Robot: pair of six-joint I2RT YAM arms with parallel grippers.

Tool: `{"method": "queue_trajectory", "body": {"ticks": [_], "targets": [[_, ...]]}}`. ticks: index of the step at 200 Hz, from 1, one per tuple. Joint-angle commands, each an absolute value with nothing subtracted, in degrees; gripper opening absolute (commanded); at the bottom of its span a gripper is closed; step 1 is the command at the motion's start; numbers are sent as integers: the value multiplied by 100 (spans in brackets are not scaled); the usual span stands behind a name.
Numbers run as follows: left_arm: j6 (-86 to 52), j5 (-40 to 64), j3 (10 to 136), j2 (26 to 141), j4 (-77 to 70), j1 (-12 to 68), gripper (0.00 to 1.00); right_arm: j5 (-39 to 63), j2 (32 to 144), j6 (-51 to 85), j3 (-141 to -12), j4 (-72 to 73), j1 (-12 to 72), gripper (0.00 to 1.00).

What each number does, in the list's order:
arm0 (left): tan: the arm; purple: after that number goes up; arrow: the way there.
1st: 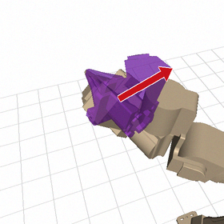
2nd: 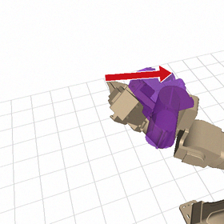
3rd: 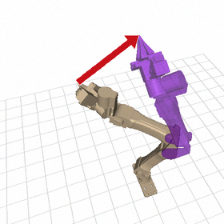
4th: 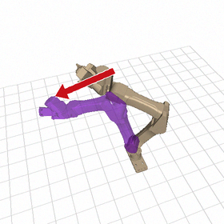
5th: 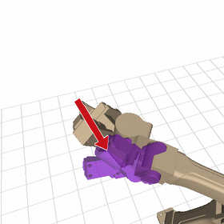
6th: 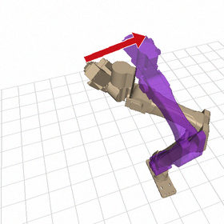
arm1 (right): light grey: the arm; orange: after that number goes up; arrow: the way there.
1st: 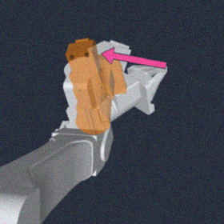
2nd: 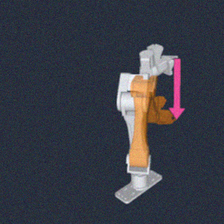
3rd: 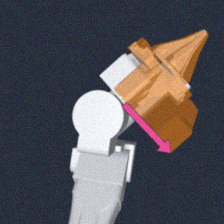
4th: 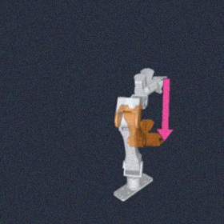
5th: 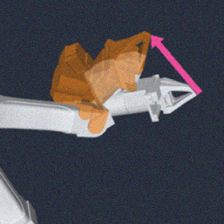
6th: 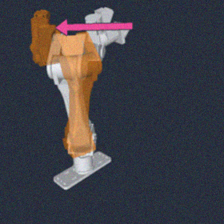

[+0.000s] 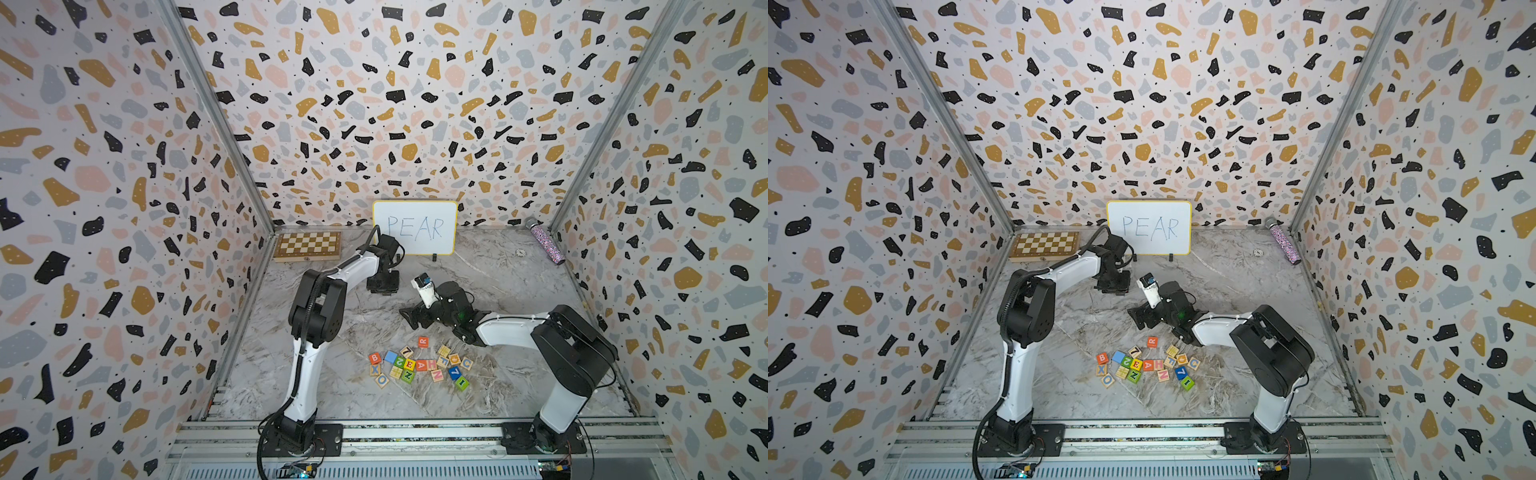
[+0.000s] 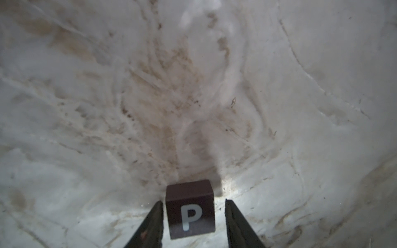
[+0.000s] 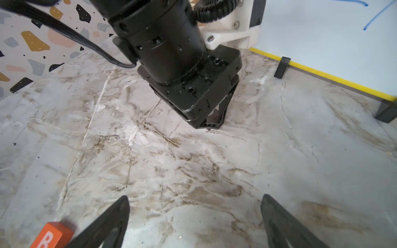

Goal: Spell the uppercase word “pear” with letter blocks
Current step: Place the letter block at the center of the board.

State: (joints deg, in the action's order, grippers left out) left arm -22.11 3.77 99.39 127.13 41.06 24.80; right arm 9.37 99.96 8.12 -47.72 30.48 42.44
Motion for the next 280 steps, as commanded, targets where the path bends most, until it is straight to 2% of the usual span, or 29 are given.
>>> {"method": "queue_trajectory", "body": {"ticks": [1,165,243,280], "targets": [[-2261,417,9903,12474,4072,2447,49,872,9699,752,-4746,3051,4280,96],[-2307,537,9682,12392,3994,2461,42,885,9607,716,-4701,3030,4351,96],[-2201,425,9721,12488,4016,2461,44,915,9582,661,-4704,3006,4386,96],[-2178,360,9729,12531,4042,2461,40,931,9580,667,-4702,3006,4386,96]]}}
